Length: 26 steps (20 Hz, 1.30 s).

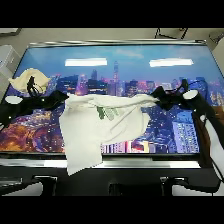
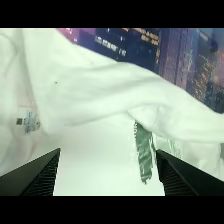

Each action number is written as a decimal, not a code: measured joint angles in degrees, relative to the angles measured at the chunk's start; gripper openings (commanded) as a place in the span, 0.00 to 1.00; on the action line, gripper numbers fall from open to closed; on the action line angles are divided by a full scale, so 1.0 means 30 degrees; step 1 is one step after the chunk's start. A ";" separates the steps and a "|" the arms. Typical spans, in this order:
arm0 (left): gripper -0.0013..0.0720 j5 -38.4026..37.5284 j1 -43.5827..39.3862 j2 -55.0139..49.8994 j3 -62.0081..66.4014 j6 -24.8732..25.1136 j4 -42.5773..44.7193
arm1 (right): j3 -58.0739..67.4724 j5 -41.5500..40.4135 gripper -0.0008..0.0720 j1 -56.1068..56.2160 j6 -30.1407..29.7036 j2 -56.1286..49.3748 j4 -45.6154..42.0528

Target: Fold the clothes and pants, and hang the long-sleeved shirts on hangers.

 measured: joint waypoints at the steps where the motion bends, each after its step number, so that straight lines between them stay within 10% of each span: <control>1: 1.00 -0.1559 0.0838 -0.0051 0.0357 -0.0066 0.0874 | 0.0729 0.1603 0.84 -0.1027 -0.0670 -0.0015 -0.0379; 7: 0.99 -0.8568 0.4743 -0.0160 -0.1100 -0.1676 0.5311 | 0.1224 0.9916 0.88 -0.5668 -0.2514 -0.0080 -0.3235; 9: 0.81 -0.9056 0.4809 -0.0182 -0.2776 -0.1362 0.5355 | 0.0357 1.0848 0.88 -0.5792 -0.2820 -0.0080 -0.3475; 14: 0.80 -0.8459 0.3483 -0.0248 -0.5938 -0.0656 0.4852 | -0.1078 1.0338 0.90 -0.4371 -0.3133 -0.0095 -0.3687; 19: 0.11 -0.6907 0.1982 -0.0277 -0.6812 -0.0474 0.4065 | -0.1399 0.8750 0.90 -0.2448 -0.3198 -0.0648 -0.3300; 26: 0.06 -0.5829 0.1202 0.0095 -0.6980 0.0131 0.2361 | -0.1443 0.5843 0.72 -0.0182 -0.3344 -0.1902 -0.0707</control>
